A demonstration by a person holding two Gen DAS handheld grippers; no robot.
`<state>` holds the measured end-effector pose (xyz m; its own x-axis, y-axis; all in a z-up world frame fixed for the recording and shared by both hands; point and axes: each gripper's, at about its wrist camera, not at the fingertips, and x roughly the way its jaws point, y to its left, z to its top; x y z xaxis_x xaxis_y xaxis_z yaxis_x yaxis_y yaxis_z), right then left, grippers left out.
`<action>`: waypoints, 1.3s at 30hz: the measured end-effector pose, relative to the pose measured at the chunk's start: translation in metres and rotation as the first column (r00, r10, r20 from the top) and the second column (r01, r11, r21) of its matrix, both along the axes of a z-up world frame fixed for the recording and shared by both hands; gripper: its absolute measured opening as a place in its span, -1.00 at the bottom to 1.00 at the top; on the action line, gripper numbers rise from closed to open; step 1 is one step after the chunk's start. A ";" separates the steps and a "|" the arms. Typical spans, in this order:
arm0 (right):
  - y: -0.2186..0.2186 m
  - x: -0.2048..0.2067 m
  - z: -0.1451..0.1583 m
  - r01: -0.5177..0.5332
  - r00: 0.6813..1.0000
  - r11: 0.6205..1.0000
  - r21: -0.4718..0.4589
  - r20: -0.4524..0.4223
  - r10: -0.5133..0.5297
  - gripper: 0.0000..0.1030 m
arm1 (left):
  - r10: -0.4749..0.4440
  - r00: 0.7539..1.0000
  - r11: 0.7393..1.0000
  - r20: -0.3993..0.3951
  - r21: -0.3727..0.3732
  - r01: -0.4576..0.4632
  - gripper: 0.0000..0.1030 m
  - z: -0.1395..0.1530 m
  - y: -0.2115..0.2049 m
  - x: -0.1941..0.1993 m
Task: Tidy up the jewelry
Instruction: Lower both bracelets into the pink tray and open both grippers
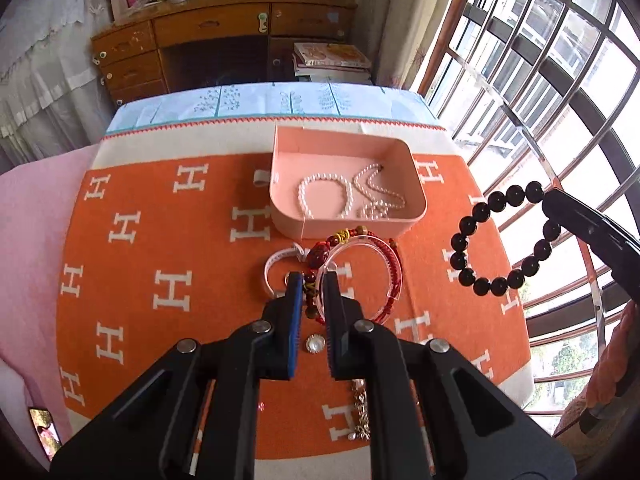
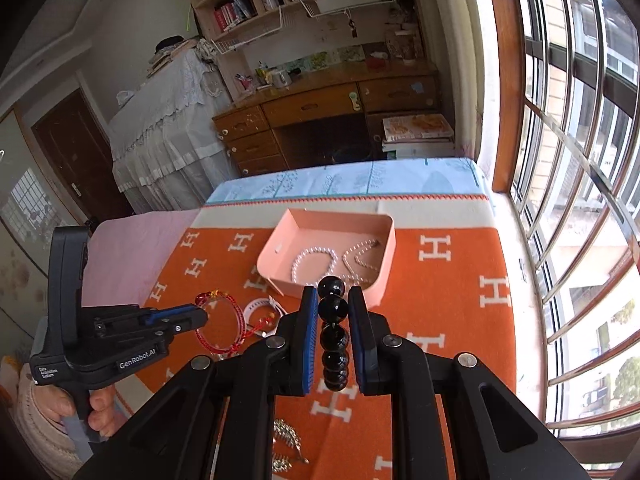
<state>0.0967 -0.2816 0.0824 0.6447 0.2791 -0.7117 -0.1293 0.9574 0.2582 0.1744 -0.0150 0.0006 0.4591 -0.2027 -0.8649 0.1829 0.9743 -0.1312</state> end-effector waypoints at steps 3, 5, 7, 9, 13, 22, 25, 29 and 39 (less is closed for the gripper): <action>0.013 0.020 0.019 0.001 0.999 1.000 0.009 0.034 -0.001 -0.71 | 0.016 0.999 1.000 0.030 -0.006 -0.016 -0.85 0.010 0.000 0.024; 0.022 0.034 0.027 0.007 0.999 1.000 0.008 0.048 -0.007 -0.71 | 0.026 0.999 0.999 0.039 -0.023 -0.025 -0.85 0.012 -0.001 0.043; 0.028 0.051 0.031 0.016 0.999 1.000 0.004 0.051 -0.016 -0.71 | 0.036 0.998 0.999 0.044 -0.038 -0.035 -0.85 0.012 -0.003 0.061; 0.032 0.068 0.030 0.027 0.999 1.000 0.014 0.040 -0.027 -0.71 | 0.038 0.998 0.998 0.045 -0.050 -0.036 -0.85 0.006 -0.007 0.080; 0.034 0.100 0.020 0.053 0.999 0.998 0.019 0.011 -0.053 -0.71 | 0.046 0.998 0.998 0.030 -0.052 -0.044 -0.85 -0.016 -0.015 0.111; 0.037 0.170 -0.043 0.085 0.993 0.996 0.008 -0.085 -0.084 -0.71 | 0.038 0.998 0.999 -0.059 -0.026 -0.040 -0.80 -0.084 -0.020 0.143; 0.039 0.180 -0.063 0.086 0.990 0.996 0.009 -0.110 -0.085 -0.71 | 0.037 0.996 0.999 -0.084 -0.032 -0.039 -0.52 -0.092 -0.017 0.143; 0.041 0.189 -0.084 0.079 0.987 0.997 0.019 -0.143 -0.075 -0.71 | 0.041 0.996 0.996 -0.077 -0.072 -0.047 -0.16 -0.086 -0.006 0.134; 0.045 0.203 -0.125 0.037 0.973 0.999 0.004 -0.229 -0.035 -0.69 | 0.086 0.996 0.996 0.036 -0.003 -0.086 -0.13 -0.056 0.016 0.086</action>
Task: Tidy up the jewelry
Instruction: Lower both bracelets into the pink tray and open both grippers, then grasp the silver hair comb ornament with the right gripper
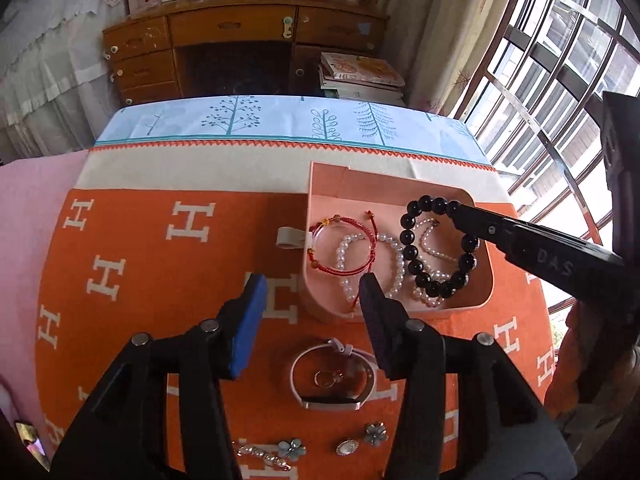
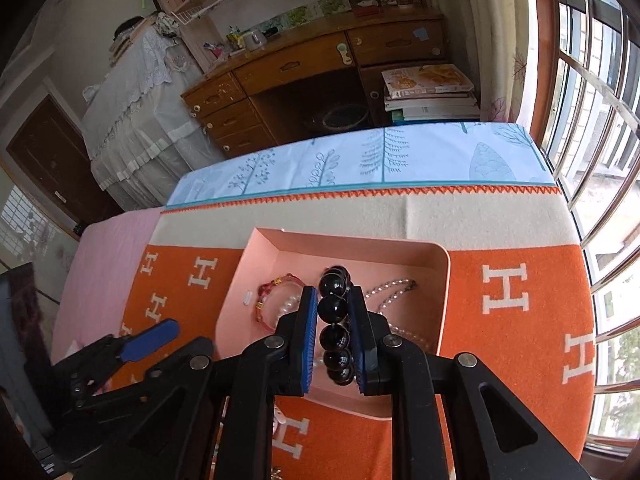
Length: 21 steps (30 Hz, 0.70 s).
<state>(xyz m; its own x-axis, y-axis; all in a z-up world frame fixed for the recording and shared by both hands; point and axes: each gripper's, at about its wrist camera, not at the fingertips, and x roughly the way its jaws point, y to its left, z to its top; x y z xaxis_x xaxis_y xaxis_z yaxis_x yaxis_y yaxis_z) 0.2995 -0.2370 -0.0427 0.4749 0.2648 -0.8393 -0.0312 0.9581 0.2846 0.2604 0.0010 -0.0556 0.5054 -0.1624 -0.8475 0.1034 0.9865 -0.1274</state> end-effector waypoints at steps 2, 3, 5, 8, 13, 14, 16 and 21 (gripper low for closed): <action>-0.003 0.003 -0.010 0.030 0.999 0.998 -0.050 -0.027 -0.031 -0.56 | 0.013 1.000 1.000 0.009 0.017 -0.013 -0.13 0.001 0.005 -0.010; -0.005 0.004 -0.014 0.042 0.999 0.997 -0.071 -0.030 -0.045 -0.48 | 0.019 1.000 1.000 0.011 0.024 -0.019 -0.13 0.001 0.007 -0.015; -0.010 0.003 -0.018 0.060 0.998 0.994 -0.090 -0.023 -0.062 -0.23 | 0.028 1.000 0.999 0.012 0.038 -0.028 -0.13 0.001 0.013 -0.024; -0.014 -0.004 -0.017 0.064 0.998 0.994 -0.091 -0.006 -0.065 -0.23 | 0.035 0.999 0.999 0.010 0.032 -0.035 -0.12 0.002 0.021 -0.038; -0.011 -0.030 -0.004 0.040 0.999 0.995 -0.093 0.036 -0.037 -0.23 | 0.055 0.998 0.998 0.018 0.026 -0.055 -0.12 0.008 0.033 -0.058; -0.011 -0.037 -0.001 0.036 0.998 0.995 -0.091 0.045 -0.032 -0.23 | 0.055 0.998 0.998 0.020 0.028 -0.056 -0.12 0.010 0.034 -0.061; -0.010 -0.050 0.005 0.031 0.998 0.996 -0.082 0.055 -0.026 -0.23 | 0.055 0.998 0.998 0.024 0.034 -0.056 -0.12 0.014 0.037 -0.070; -0.006 -0.090 0.019 0.015 0.997 0.998 -0.068 0.083 -0.009 -0.23 | 0.056 0.998 0.998 0.036 0.036 -0.057 -0.11 0.021 0.045 -0.096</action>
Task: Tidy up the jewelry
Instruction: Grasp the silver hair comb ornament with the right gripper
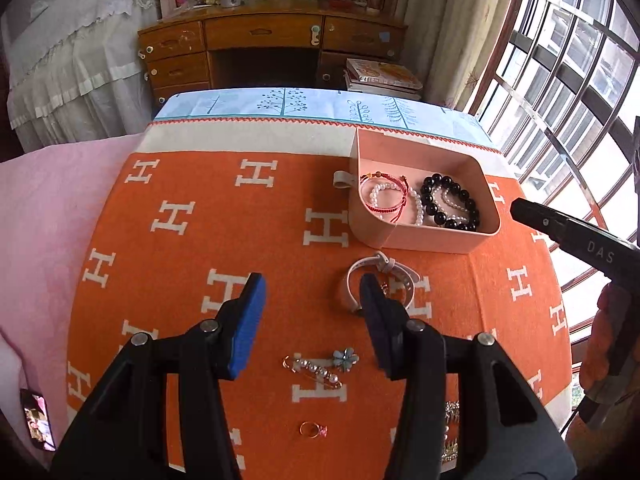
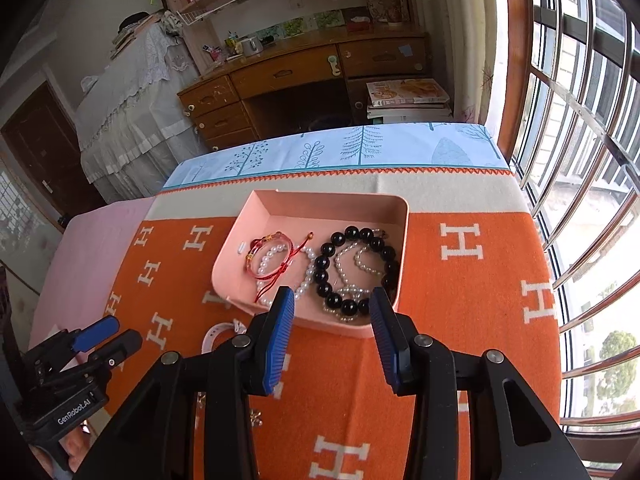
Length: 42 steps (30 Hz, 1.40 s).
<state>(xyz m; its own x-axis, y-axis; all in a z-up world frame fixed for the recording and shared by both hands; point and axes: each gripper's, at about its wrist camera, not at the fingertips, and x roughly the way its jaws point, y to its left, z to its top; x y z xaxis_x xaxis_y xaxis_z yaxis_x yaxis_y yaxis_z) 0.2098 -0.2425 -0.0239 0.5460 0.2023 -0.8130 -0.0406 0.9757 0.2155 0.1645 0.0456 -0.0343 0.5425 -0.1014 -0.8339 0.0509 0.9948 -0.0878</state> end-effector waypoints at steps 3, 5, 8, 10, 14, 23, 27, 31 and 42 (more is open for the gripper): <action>0.003 -0.027 0.008 -0.015 1.000 1.000 0.017 0.014 0.015 -0.23 | 0.013 1.000 1.000 0.006 -0.014 -0.013 -0.10 0.004 0.008 -0.015; 0.005 -0.044 0.012 -0.026 0.999 0.999 0.032 0.020 0.025 -0.23 | 0.027 1.000 0.999 0.008 -0.022 -0.027 -0.05 0.004 0.014 -0.027; 0.009 -0.069 0.015 -0.038 0.999 0.998 0.054 0.027 0.037 -0.23 | 0.037 0.999 0.999 0.012 -0.015 -0.037 -0.03 0.004 0.019 -0.043; 0.010 -0.084 0.016 -0.044 0.999 0.997 0.065 0.031 0.042 -0.23 | 0.041 0.999 0.999 0.011 -0.004 -0.041 -0.02 0.002 0.021 -0.052; 0.015 -0.111 0.013 -0.058 0.998 0.995 0.082 0.034 0.055 -0.23 | 0.041 0.999 0.999 0.001 0.008 -0.041 -0.02 -0.004 0.025 -0.068; 0.021 -0.149 -0.003 -0.075 0.997 0.993 0.095 0.015 0.074 -0.23 | 0.048 0.998 0.998 -0.044 0.041 -0.046 -0.02 -0.029 0.029 -0.083; 0.027 -0.160 -0.016 -0.087 0.996 0.989 0.119 -0.014 0.089 -0.23 | 0.051 0.997 0.998 -0.061 0.049 -0.048 -0.02 -0.037 0.031 -0.090; 0.034 -0.172 -0.024 -0.105 0.993 0.986 0.130 -0.031 0.110 -0.23 | 0.057 0.997 0.997 -0.059 0.053 -0.054 -0.02 -0.037 0.033 -0.100; 0.038 -0.202 -0.032 -0.122 0.991 0.978 0.167 -0.025 0.128 -0.23 | 0.048 0.997 0.997 -0.054 0.070 -0.044 -0.02 -0.037 0.024 -0.133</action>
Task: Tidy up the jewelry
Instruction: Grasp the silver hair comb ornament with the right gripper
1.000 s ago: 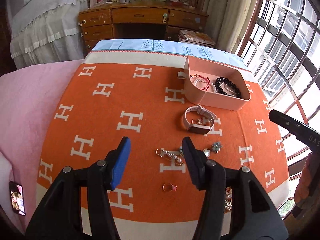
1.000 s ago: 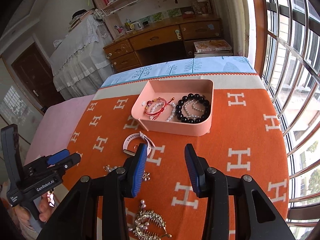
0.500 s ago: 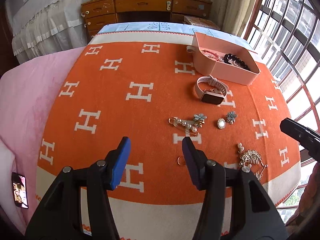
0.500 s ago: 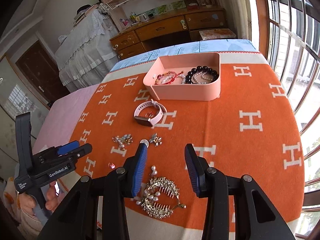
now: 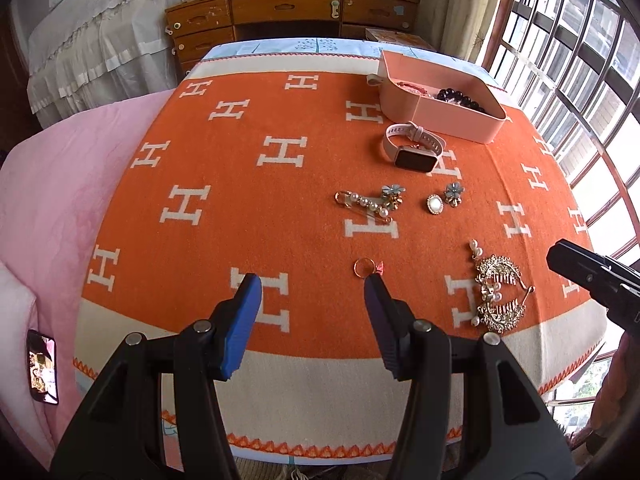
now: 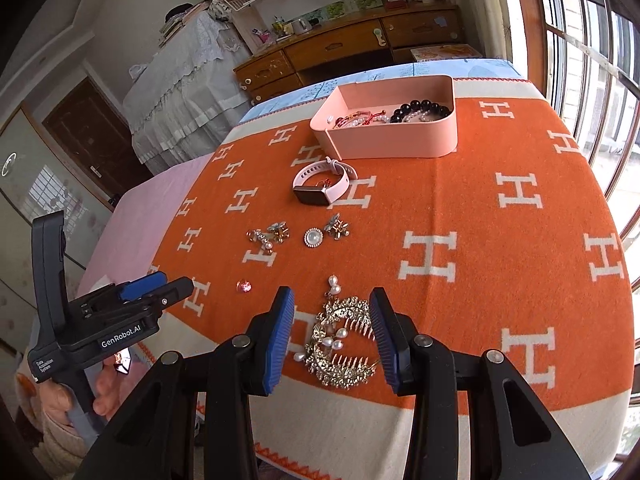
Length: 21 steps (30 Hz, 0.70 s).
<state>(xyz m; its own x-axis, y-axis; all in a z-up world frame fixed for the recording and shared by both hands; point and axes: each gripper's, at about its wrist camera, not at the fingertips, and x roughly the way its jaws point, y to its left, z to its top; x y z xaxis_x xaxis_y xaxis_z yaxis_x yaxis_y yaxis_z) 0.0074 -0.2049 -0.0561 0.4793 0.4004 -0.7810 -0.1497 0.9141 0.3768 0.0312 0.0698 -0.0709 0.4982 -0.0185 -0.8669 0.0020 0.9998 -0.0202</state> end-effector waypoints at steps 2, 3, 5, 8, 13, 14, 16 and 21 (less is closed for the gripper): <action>-0.001 -0.003 -0.001 0.000 1.000 1.000 0.009 -0.002 0.000 -0.23 | -0.005 1.000 1.000 0.002 -0.004 0.005 -0.02 0.001 -0.003 -0.002; -0.001 -0.004 -0.001 0.000 1.000 1.000 0.010 -0.002 0.000 -0.23 | -0.008 1.000 1.000 0.004 -0.006 0.008 -0.02 0.001 -0.004 -0.002; -0.002 -0.006 -0.002 -0.004 1.000 1.000 0.005 -0.005 0.004 -0.23 | -0.015 1.000 1.000 0.004 -0.011 0.015 -0.02 0.000 -0.008 -0.003; 0.003 -0.007 -0.006 -0.028 0.999 1.000 -0.014 -0.019 0.027 -0.23 | -0.026 1.000 0.999 0.000 -0.025 0.026 -0.02 -0.004 -0.011 -0.002; 0.017 -0.003 -0.023 -0.082 0.995 0.994 -0.066 -0.067 0.078 -0.23 | -0.044 0.999 0.998 -0.014 -0.037 0.043 -0.02 -0.011 -0.014 0.002; 0.020 -0.002 -0.026 -0.092 0.993 0.993 -0.067 -0.077 0.087 -0.23 | -0.045 0.999 0.998 -0.016 -0.039 0.044 -0.02 -0.013 -0.014 0.002; 0.026 0.000 -0.034 -0.112 0.990 0.991 -0.071 -0.091 0.106 -0.23 | -0.043 0.999 0.998 -0.020 -0.045 0.042 -0.02 -0.016 -0.011 0.004; 0.040 0.006 -0.042 -0.151 0.985 0.985 -0.088 -0.096 0.142 -0.30 | -0.033 0.999 0.997 -0.031 -0.065 0.031 -0.02 -0.022 -0.004 0.009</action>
